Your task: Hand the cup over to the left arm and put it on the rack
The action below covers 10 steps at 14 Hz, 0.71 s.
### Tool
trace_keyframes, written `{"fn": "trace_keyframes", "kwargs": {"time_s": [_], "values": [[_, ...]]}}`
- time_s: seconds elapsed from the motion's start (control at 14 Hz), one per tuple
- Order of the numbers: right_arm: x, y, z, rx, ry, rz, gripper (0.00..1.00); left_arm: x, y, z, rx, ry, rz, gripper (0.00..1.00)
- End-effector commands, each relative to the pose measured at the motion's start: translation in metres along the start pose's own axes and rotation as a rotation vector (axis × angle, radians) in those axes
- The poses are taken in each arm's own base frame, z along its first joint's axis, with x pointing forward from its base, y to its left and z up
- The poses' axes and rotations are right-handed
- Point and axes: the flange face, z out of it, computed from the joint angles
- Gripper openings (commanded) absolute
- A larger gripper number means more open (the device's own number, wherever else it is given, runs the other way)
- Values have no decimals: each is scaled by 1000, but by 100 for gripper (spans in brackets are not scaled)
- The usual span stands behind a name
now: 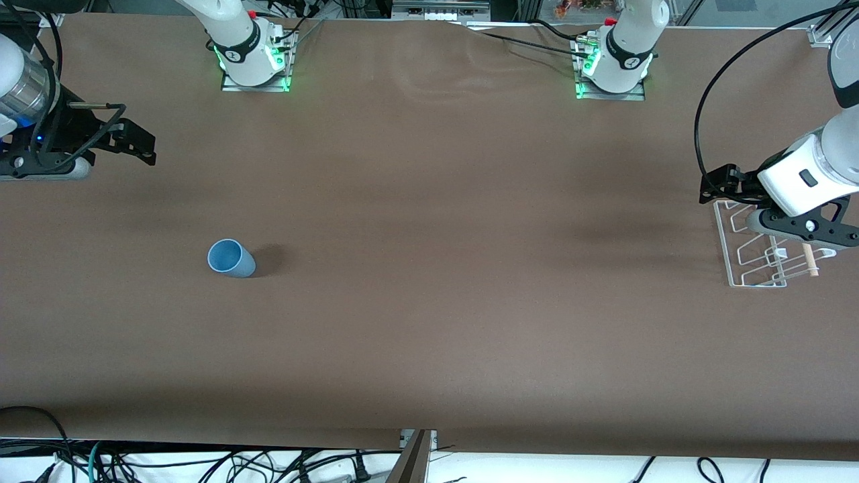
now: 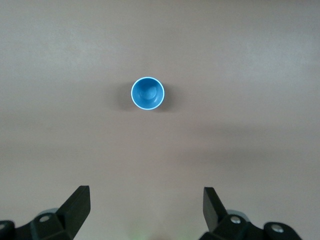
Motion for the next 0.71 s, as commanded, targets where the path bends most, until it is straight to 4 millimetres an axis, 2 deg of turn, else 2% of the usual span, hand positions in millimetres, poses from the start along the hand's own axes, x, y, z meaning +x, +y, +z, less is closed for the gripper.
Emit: {"fn": "trace_keyframes", "kwargs": {"time_s": [0.0, 0.07, 0.14, 0.21, 0.29, 0.36, 0.43, 0.57, 0.64], "values": [[1, 2, -1, 9, -25, 55, 100, -5, 9, -17, 6, 31, -22, 100], [3, 6, 3, 9, -33, 63, 100, -9, 21, -25, 18, 57, -25, 100], [4, 15, 2, 12, -29, 75, 100, -14, 42, -29, 37, 68, -28, 100], [4, 16, 2, 14, -25, 84, 100, -22, 39, -30, 55, 67, -54, 100], [5, 25, 8, 13, -33, 101, 100, -29, 38, -30, 42, 64, -58, 100], [8, 43, 13, 18, -31, 119, 100, -34, 37, -27, 20, 64, -61, 100], [17, 52, 25, 24, -34, 121, 100, -44, 30, -24, 15, 82, -78, 100], [42, 42, 55, 49, -11, 37, 100, -57, 31, -13, 19, 139, -77, 100], [53, 41, 79, 49, 1, 24, 100, -58, 30, -12, 19, 136, -80, 100]]}}
